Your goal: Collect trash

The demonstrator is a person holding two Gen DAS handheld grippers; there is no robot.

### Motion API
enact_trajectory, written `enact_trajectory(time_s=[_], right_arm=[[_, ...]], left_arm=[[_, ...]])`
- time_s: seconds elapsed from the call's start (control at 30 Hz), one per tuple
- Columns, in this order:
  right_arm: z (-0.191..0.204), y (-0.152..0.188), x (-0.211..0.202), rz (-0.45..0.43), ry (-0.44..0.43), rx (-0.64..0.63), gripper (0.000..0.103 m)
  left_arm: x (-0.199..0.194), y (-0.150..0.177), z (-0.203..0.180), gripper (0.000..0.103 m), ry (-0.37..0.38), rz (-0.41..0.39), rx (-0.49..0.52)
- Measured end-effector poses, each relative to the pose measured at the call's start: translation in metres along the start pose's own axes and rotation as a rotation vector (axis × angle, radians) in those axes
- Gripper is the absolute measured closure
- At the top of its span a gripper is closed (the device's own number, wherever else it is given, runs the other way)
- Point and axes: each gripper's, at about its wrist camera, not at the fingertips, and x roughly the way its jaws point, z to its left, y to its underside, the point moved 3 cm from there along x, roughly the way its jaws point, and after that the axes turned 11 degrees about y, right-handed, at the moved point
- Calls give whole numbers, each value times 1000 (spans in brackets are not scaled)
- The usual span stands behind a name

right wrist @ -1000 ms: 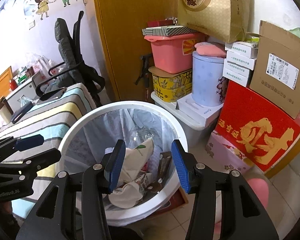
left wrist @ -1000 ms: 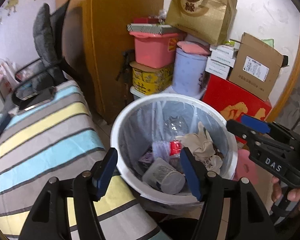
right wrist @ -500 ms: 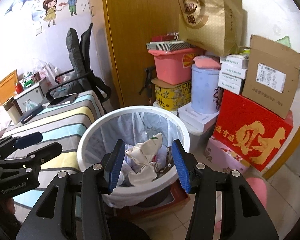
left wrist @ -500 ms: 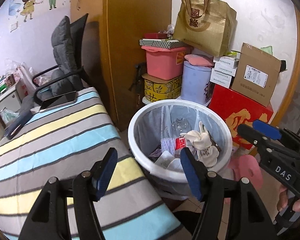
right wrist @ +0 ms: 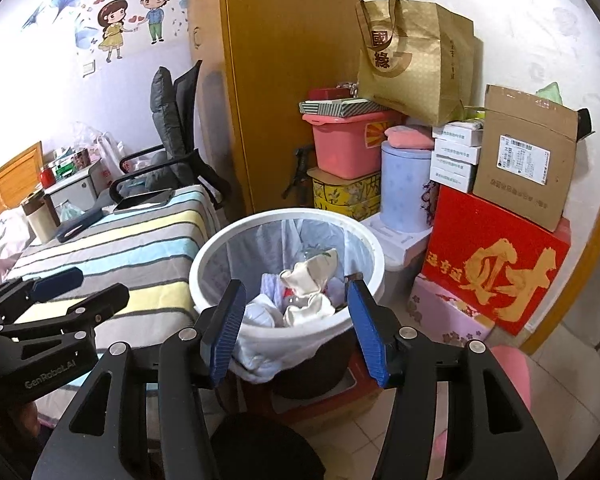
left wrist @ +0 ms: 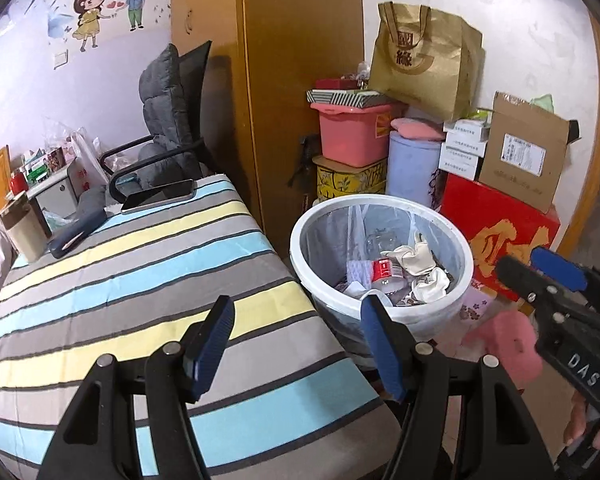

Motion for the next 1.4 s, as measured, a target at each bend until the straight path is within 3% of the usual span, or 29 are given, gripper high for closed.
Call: enact_trajectory(time_s=[1.4], right_arm=[[9,9,-15,-5,2,12,48]], left_arm=[[-20,4,2,35,-2,-39,-19]])
